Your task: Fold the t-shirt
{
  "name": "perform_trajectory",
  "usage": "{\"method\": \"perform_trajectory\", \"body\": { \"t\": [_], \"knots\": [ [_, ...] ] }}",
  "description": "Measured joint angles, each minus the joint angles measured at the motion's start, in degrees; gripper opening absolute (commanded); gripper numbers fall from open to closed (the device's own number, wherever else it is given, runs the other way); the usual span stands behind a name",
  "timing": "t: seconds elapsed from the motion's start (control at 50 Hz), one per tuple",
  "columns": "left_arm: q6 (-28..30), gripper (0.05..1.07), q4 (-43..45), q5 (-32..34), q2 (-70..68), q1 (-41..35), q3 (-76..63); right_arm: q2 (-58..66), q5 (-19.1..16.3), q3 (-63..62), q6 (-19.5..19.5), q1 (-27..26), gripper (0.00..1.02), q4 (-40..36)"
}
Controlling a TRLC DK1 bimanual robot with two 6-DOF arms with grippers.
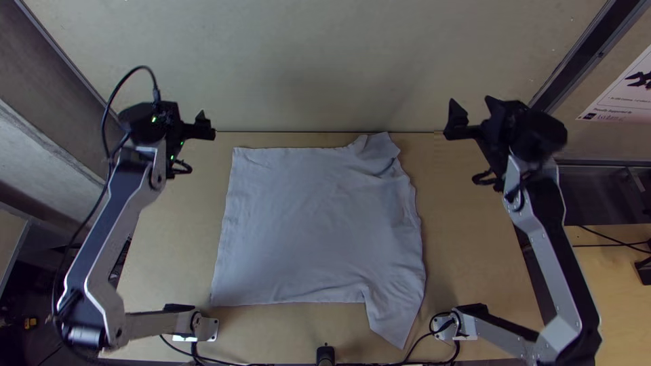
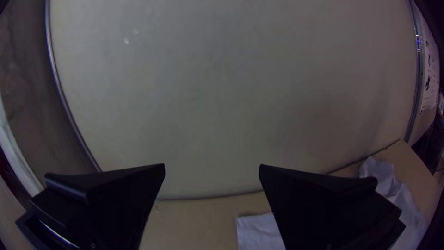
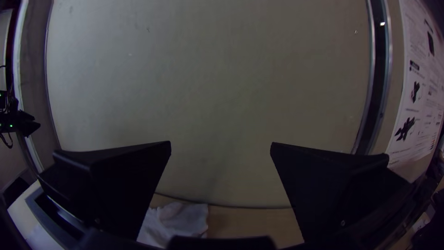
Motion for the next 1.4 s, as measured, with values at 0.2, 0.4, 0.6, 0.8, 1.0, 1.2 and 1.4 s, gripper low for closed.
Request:
{"method": "perform_trajectory", "body": {
  "t": [0.2,0.4,0.6,0.8,1.0,1.2,1.4],
  "knots": [
    [-6.29,1.03,-12.46,0.28,13.81,0.0,15.17,11.58,0.0,11.45,3.82,-0.02,0.99,-6.86],
    [-10.38,1.03,-18.82,1.01,23.69,-0.09,22.91,24.76,-0.02,24.98,8.22,-0.02,0.99,-17.44],
    [-13.55,1.01,-30.71,1.09,36.96,0.02,37.0,38.6,-0.17,38.01,12.76,-0.09,0.99,-27.45],
    [-14.05,0.92,-34.86,1.01,46.73,0.74,43.67,45.0,-0.22,40.85,15.47,-0.09,0.99,-28.89],
    [-14.32,0.92,-36.39,0.85,52.39,1.18,44.11,48.28,-1.36,44.06,17.0,-0.13,0.99,-28.92],
    [-14.93,0.92,-36.74,0.83,55.08,1.14,44.22,49.51,-2.67,44.87,17.64,-0.28,0.99,-29.09],
    [-15.34,0.92,-35.98,0.0,56.7,0.98,45.79,49.57,-2.86,44.87,18.08,-0.35,0.99,-29.38]
  ]
}}
